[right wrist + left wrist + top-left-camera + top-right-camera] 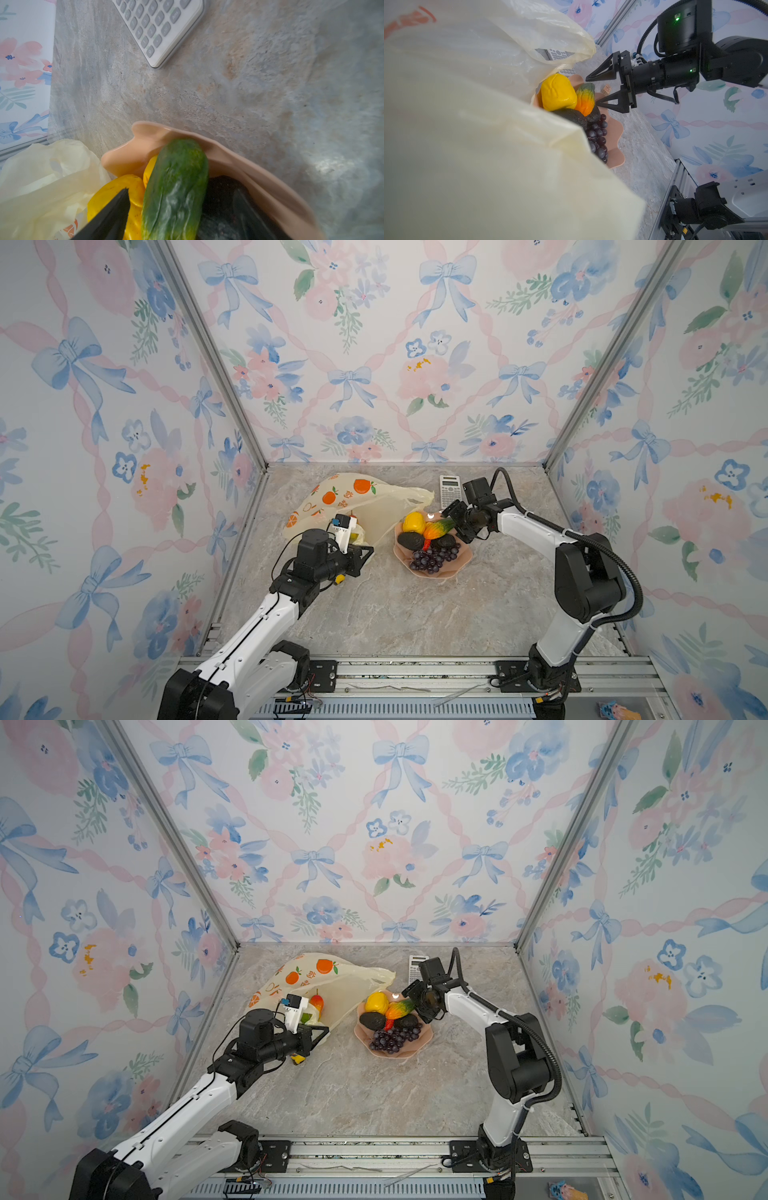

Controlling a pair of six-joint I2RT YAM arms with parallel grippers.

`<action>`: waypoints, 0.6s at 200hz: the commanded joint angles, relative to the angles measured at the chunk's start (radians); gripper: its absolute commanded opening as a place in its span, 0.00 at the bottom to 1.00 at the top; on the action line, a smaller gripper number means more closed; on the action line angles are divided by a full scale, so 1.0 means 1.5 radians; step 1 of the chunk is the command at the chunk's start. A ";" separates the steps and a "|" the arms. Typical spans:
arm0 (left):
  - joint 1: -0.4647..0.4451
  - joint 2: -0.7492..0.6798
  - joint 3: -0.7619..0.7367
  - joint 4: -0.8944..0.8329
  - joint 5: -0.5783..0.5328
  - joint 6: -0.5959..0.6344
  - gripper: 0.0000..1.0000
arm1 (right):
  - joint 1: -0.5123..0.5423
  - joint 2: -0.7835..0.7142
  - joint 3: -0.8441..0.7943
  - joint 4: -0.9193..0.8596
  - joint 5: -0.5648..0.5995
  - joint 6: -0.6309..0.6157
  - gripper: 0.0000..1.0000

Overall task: Place the fruits into the plastic bag
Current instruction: 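Lower the right gripper onto the green-orange elongated fruit and close it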

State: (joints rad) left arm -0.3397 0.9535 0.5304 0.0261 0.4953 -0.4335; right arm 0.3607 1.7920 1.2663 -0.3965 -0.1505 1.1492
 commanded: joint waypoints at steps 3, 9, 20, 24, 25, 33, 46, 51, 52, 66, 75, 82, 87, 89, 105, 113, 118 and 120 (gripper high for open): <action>0.004 -0.001 0.007 -0.008 -0.002 0.011 0.00 | -0.006 0.016 -0.006 0.014 -0.001 -0.016 0.78; 0.004 -0.002 0.007 -0.008 -0.003 0.011 0.00 | -0.006 0.019 -0.005 0.017 -0.001 -0.016 0.78; 0.004 -0.001 0.007 -0.008 -0.002 0.011 0.00 | -0.006 0.023 -0.006 0.023 -0.002 -0.017 0.76; 0.004 -0.001 0.007 -0.008 -0.002 0.011 0.00 | -0.005 0.025 -0.005 0.025 -0.004 -0.016 0.76; 0.004 -0.001 0.007 -0.008 -0.003 0.011 0.00 | -0.005 0.025 -0.005 0.026 -0.004 -0.016 0.75; 0.004 0.000 0.007 -0.008 -0.003 0.011 0.00 | -0.005 0.028 -0.006 0.031 -0.006 -0.016 0.74; 0.004 0.000 0.007 -0.008 -0.003 0.012 0.00 | -0.005 0.033 -0.004 0.035 -0.007 -0.016 0.72; 0.004 0.000 0.007 -0.009 -0.003 0.012 0.00 | -0.006 0.035 -0.002 0.036 -0.007 -0.016 0.72; 0.004 0.000 0.007 -0.009 -0.003 0.013 0.00 | -0.006 0.036 -0.002 0.037 -0.007 -0.016 0.72; 0.004 0.000 0.007 -0.009 -0.003 0.013 0.00 | -0.007 0.042 0.001 0.039 -0.006 -0.019 0.71; 0.004 0.000 0.008 -0.009 -0.004 0.012 0.00 | -0.008 0.046 0.002 0.041 -0.006 -0.021 0.70; 0.004 0.000 0.008 -0.009 -0.004 0.012 0.00 | -0.009 0.049 0.003 0.043 -0.008 -0.021 0.70; 0.004 0.000 0.007 -0.010 -0.004 0.012 0.00 | -0.010 0.051 0.004 0.044 -0.009 -0.021 0.70; 0.004 0.000 0.007 -0.010 -0.004 0.012 0.00 | -0.010 0.053 0.004 0.045 -0.010 -0.021 0.70; 0.004 0.001 0.008 -0.010 -0.004 0.012 0.00 | -0.011 0.057 0.004 0.049 -0.013 -0.021 0.67; 0.004 0.001 0.008 -0.010 -0.005 0.013 0.00 | -0.012 0.059 0.003 0.051 -0.013 -0.021 0.66; 0.005 0.001 0.008 -0.010 -0.005 0.013 0.00 | -0.012 0.059 0.002 0.053 -0.012 -0.021 0.65; 0.005 0.001 0.008 -0.010 -0.005 0.013 0.00 | -0.013 0.059 0.002 0.054 -0.012 -0.021 0.64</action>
State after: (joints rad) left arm -0.3397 0.9535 0.5304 0.0257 0.4950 -0.4332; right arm 0.3595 1.8584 1.2663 -0.3298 -0.1658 1.1328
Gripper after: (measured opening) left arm 0.049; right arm 0.661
